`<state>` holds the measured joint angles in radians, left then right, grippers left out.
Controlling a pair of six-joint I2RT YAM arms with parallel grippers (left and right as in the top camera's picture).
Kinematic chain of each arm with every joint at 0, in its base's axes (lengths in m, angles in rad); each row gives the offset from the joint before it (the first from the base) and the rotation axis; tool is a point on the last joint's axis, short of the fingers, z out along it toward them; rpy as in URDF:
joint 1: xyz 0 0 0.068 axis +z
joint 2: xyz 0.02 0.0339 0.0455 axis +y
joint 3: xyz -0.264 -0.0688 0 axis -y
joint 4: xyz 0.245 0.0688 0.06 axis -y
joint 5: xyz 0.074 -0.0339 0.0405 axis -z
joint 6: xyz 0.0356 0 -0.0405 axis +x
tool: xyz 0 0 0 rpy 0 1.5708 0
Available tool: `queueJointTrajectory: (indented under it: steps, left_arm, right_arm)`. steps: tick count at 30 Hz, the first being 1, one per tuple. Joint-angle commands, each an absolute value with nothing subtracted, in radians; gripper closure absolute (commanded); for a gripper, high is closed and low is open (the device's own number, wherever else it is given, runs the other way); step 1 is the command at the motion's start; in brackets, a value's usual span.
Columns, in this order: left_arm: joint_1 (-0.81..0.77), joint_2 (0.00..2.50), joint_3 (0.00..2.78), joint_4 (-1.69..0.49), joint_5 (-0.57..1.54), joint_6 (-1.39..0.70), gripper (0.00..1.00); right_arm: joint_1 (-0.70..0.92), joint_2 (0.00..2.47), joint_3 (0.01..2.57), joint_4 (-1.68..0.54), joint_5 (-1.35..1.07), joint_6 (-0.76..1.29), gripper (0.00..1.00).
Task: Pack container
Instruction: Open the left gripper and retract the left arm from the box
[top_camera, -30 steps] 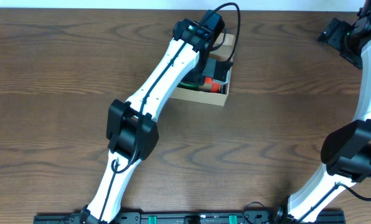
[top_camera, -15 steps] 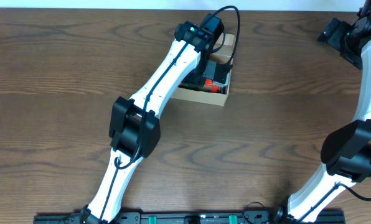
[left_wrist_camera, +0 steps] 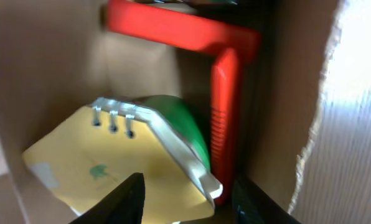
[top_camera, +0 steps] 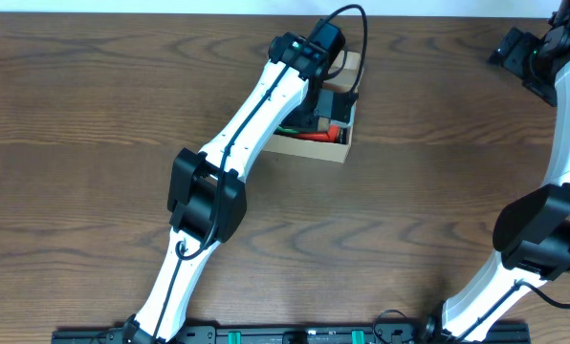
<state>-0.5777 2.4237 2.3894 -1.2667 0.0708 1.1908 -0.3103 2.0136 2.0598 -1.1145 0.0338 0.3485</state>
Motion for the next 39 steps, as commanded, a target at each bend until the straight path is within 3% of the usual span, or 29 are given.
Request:
queueJointTrajectory:
  steps: [1, 6, 12, 18, 22, 27, 31, 33, 35, 36, 38, 39]
  left_arm:
    - [-0.578, 2.396, 2.392, -1.256, 0.059, 1.104, 0.54]
    - [-0.575, 2.307, 2.392, -1.226, -0.060, 0.972, 0.43]
    - [-0.546, 2.141, 2.392, -1.218, -0.123, 0.830, 0.40]
    - [-0.515, 1.927, 2.392, -1.233, -0.213, 0.804, 0.46]
    - [-0.466, 1.803, 2.392, -1.245, -0.368, 0.626, 0.50]
    - [-0.293, 1.715, 2.392, -1.305, -0.360, 0.258, 0.37]
    - [-0.102, 1.726, 2.391, -1.427, -0.152, 0.008, 0.36]
    - [-0.027, 1.751, 2.391, -1.477, -0.057, -0.009, 0.15]
    - [0.037, 1.779, 2.391, -1.496, 0.060, -0.009, 0.05]
    - [0.059, 1.792, 2.391, -1.498, 0.117, -0.007, 0.06]
    - [0.089, 1.823, 2.391, -1.508, 0.196, -0.007, 0.35]
    - [0.096, 1.844, 2.391, -1.517, 0.204, -0.006, 0.51]
  right_arm:
    - [-0.307, 1.986, 2.067, -1.116, 0.037, 0.359, 0.01]
    - [-0.307, 1.986, 2.067, -1.116, 0.037, 0.359, 0.01]
    - [-0.307, 1.986, 2.067, -1.116, 0.037, 0.359, 0.01]
    - [-0.307, 1.986, 2.067, -1.116, 0.037, 0.359, 0.01]
    - [-0.307, 1.986, 2.067, -1.116, 0.037, 0.359, 0.01]
    - [-0.307, 1.986, 2.067, -1.116, 0.037, 0.359, 0.01]
    - [-0.307, 1.986, 2.067, -1.117, 0.037, 0.359, 0.01]
    - [-0.307, 1.986, 2.067, -1.116, 0.036, 0.359, 0.01]
    - [-0.307, 1.986, 2.067, -1.105, 0.025, 0.359, 0.01]
    - [-0.307, 1.986, 2.067, -1.090, 0.014, 0.360, 0.01]
    - [-0.306, 1.986, 2.067, -1.095, -0.037, 0.359, 0.01]
    - [-0.306, 1.986, 2.067, -1.102, -0.075, 0.359, 0.15]
